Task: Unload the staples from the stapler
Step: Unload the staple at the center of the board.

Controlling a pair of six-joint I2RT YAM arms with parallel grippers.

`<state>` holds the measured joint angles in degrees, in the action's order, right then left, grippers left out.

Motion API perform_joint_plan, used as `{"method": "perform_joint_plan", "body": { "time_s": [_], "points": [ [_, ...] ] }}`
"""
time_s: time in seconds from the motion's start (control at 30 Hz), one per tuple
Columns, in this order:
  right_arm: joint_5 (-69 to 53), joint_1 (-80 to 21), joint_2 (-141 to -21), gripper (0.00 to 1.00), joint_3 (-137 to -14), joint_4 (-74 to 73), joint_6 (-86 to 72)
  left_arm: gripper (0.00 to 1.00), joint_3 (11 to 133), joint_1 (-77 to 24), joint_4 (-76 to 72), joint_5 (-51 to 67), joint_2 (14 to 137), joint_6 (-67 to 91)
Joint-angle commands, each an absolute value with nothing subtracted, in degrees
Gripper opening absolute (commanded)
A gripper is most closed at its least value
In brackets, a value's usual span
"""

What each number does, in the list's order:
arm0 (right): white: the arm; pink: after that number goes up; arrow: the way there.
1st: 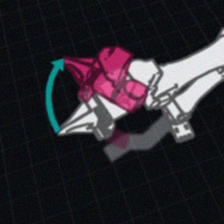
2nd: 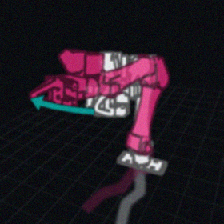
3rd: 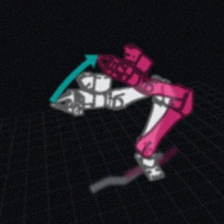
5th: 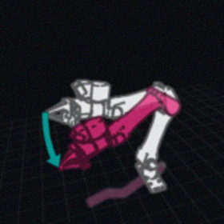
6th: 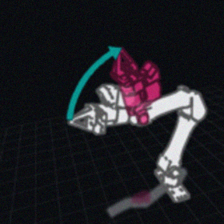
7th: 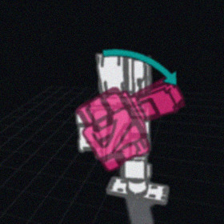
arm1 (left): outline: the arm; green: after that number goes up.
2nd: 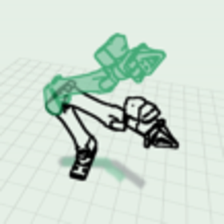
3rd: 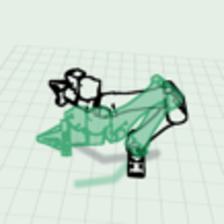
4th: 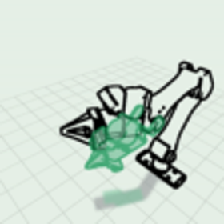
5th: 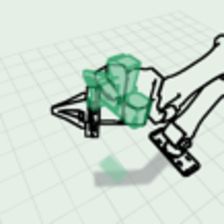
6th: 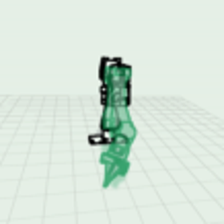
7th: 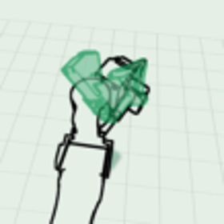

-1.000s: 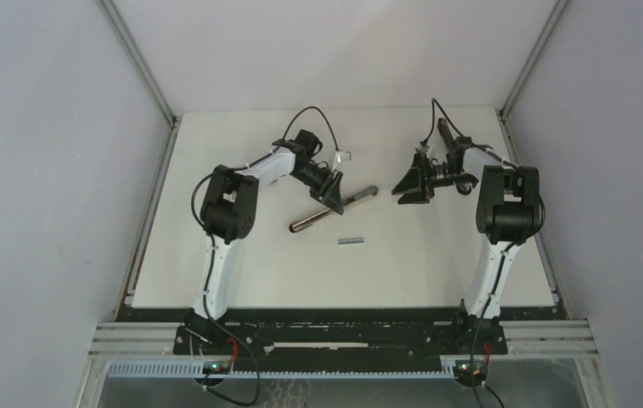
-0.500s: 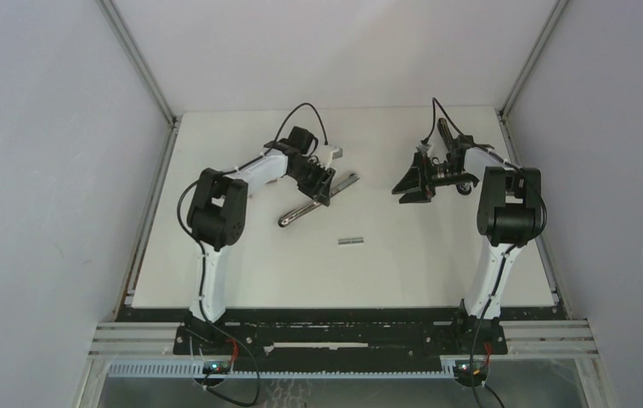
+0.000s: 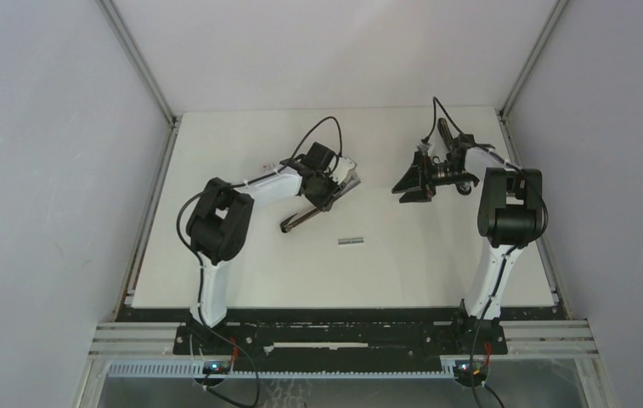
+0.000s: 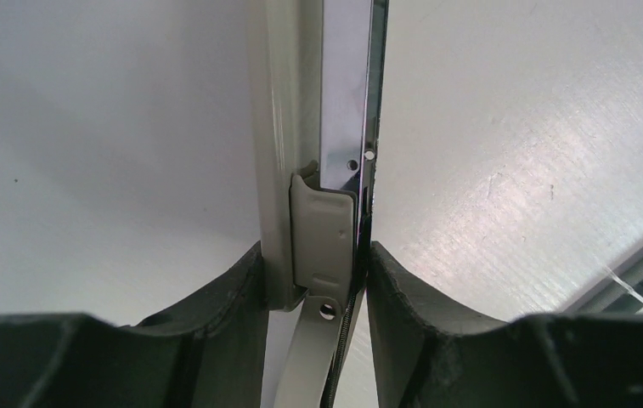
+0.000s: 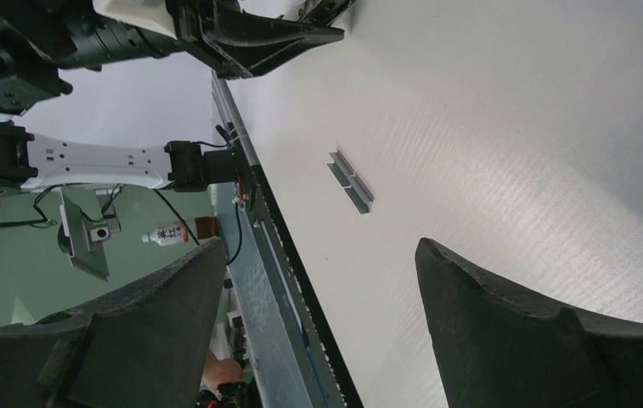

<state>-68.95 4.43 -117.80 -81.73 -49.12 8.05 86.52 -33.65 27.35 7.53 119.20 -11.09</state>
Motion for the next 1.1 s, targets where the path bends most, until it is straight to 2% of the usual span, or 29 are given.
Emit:
{"method": "perform_joint_plan", "body": {
  "time_s": [0.0, 0.07, 0.17, 0.27, 0.4, 0.53, 0.9, 1.07],
  "points": [
    [-69.56, 4.68, -114.31, 0.83, -81.57, -48.05, 7.89, 0.0, 84.36, -35.42, 22.97, -0.53, 114.84, -9.85],
    [-69.66, 4.78, -114.22, 0.83, -81.56, -48.0, 7.84, 0.01, 84.3, -35.72, 23.06, -0.78, 115.4, -9.53],
    [-69.84, 4.98, -113.98, 0.83, -81.5, -48.06, 7.89, 0.06, 84.04, -35.86, 23.2, -0.55, 115.75, -9.32],
    [-70.03, 5.13, -113.82, 0.83, -81.47, -48.03, 7.83, 0.19, 83.81, -35.9, 23.2, -0.28, 115.51, -9.27],
    [-69.99, 5.13, -113.81, 0.84, -81.44, -48.04, 7.81, 0.31, 83.85, -35.86, 23.16, 0.19, 115.22, -8.78],
    [-69.99, 5.16, -113.72, 0.85, -81.42, -48.07, 7.79, 0.35, 83.72, -35.86, 22.99, 1.12, 115.28, -8.32],
    [-70.26, 5.23, -113.81, 0.87, -81.39, -48.14, 7.82, 0.57, 83.67, -35.86, 22.43, 2.47, 115.13, -7.56],
    [-70.38, 5.25, -113.71, 0.88, -81.39, -48.13, 7.82, 0.59, 83.67, -35.86, 22.41, 1.99, 115.18, -7.43]
  ]
}}
